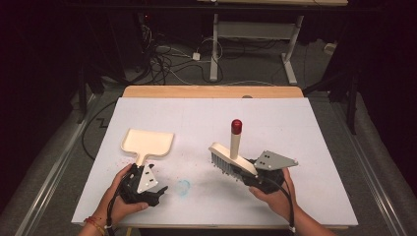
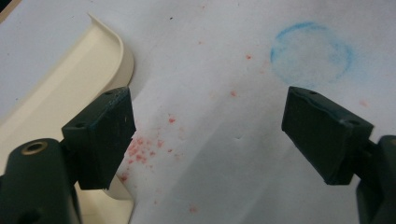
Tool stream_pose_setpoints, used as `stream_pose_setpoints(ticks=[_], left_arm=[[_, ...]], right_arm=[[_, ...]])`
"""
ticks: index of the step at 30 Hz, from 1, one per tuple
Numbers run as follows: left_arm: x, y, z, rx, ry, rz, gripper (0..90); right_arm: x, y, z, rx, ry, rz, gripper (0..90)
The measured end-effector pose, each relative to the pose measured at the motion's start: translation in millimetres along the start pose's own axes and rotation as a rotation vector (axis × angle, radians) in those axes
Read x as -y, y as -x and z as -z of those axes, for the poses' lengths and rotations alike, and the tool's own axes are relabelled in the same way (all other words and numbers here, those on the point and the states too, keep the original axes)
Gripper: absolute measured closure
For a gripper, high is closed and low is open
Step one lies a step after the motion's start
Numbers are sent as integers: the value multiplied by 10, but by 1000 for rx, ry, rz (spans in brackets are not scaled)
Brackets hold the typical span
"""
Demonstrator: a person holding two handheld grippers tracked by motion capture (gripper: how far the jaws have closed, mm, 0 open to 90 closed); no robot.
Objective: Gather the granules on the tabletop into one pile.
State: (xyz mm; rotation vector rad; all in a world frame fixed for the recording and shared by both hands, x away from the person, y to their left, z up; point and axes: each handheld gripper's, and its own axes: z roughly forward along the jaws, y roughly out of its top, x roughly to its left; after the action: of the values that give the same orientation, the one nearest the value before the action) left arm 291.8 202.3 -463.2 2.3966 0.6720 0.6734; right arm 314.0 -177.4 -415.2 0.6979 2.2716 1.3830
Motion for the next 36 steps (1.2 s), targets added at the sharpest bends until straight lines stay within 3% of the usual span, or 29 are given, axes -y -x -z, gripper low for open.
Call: stream_pose_setpoints(ticks=[4,8,13,16,19,21,24,27,36], left_arm=[[-8,3,1,-3,-1,-2,167],[-24,13,-17,0,-7,-10,167],[-35,16,-36,6,-12,-17,167],[-35,12,-49,10,-13,-16,167],[-31,14,-56,12,-14,-13,167],[-28,16,-56,14,-16,-12,167],[-23,15,-53,17,-23,-16,167],[-21,18,-56,19,-27,-17,167],[-33,32,-62,22,-19,-20,168]], right_arm=[[106,99,129,-111,26,56,678],[225,151,128,-219,12,97,678],[300,268,-30,-355,8,120,677],[333,327,-184,-396,-9,140,677],[334,393,-309,-388,-12,141,678],[310,450,-359,-359,-17,161,677],[302,524,-421,-370,-16,147,677],[279,534,-446,-388,-15,166,677],[212,580,-476,-362,9,176,679]])
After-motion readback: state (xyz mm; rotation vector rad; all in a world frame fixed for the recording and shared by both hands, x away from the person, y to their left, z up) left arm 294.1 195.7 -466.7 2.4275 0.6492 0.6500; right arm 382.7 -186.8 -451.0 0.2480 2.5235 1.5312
